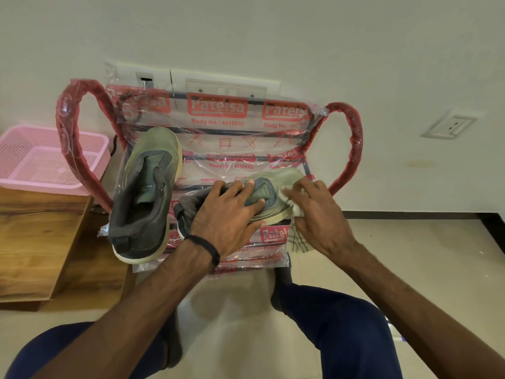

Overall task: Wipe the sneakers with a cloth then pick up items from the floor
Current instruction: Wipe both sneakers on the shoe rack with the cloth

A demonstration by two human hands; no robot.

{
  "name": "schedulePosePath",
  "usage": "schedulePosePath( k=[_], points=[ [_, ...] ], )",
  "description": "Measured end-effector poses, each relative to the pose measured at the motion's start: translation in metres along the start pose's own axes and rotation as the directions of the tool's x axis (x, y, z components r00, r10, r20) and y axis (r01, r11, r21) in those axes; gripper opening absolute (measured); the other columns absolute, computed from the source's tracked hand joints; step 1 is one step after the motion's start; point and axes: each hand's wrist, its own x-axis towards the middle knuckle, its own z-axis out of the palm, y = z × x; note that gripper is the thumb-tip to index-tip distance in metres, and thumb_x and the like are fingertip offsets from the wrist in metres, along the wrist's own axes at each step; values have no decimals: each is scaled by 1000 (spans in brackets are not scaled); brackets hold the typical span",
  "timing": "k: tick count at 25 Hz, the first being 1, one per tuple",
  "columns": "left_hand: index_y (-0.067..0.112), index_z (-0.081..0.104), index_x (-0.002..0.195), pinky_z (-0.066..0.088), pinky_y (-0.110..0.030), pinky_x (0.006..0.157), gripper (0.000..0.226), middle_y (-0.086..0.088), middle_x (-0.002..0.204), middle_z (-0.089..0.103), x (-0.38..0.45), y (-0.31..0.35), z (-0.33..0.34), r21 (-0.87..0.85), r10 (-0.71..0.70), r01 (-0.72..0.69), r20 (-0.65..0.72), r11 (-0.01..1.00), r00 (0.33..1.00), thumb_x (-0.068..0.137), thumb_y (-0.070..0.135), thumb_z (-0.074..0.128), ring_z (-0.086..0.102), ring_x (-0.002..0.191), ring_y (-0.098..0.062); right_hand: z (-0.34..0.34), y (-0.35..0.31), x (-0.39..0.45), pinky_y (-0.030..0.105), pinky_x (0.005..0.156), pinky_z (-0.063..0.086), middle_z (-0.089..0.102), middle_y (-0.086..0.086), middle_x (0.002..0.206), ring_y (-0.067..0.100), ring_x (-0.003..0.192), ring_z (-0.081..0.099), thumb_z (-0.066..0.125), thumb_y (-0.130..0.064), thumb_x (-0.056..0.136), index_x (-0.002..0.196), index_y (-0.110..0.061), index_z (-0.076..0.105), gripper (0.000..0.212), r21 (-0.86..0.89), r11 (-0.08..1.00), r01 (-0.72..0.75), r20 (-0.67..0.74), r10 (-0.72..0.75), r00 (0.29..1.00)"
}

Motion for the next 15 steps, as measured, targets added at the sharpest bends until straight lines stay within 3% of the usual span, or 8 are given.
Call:
schedulePosePath(
  k=[2, 6, 7, 11, 15],
  points=[
    [34, 39, 149, 27, -51, 110, 55, -9, 162, 27, 0, -1, 0, -4, -1, 1, 2, 1000, 1000, 102, 60, 27, 32, 139, -28, 1, -4, 7, 50, 91, 56, 57, 10, 130, 29, 116, 49, 78, -11, 80, 132, -13, 63, 54, 39, 994, -97, -61, 100, 993],
    [33, 35, 151, 25, -51, 112, 56, -9, 164, 23, -5, -1, 0, 0, -2, 2, 3, 1000, 1000, 103, 60, 25, 30, 142, -28, 10, -21, -10, 42, 78, 59, 64, 10, 117, 30, 101, 61, 88, -10, 63, 121, -11, 69, 61, -129, 959, 251, 17, -251, 968],
    [33, 35, 151, 25, -51, 112, 57, -10, 164, 23, -4, 1, 0, 1, -8, 8, 7, 1000, 1000, 103, 60, 25, 30, 142, -28, 6, -13, -7, 42, 76, 59, 65, 11, 116, 30, 99, 62, 90, -12, 61, 120, -11, 70, 63, -160, 952, 262, 30, -261, 965],
    [33, 34, 152, 23, -53, 112, 56, -11, 164, 22, 0, 3, 0, -6, -30, 30, 15, 1000, 999, 103, 60, 25, 28, 143, -29, 1, 3, 9, 45, 79, 58, 63, 13, 122, 32, 104, 59, 92, -19, 67, 122, -11, 69, 60, -181, 983, 32, -51, -42, 998],
    [33, 36, 151, 24, -52, 111, 56, -10, 164, 23, -6, 0, 1, 1, -25, 25, 3, 1000, 1000, 103, 60, 26, 30, 141, -29, 1, 0, -7, 46, 76, 61, 64, 13, 119, 32, 101, 61, 93, -22, 62, 121, -10, 69, 65, -187, 940, 287, 59, -281, 958]
  ],
)
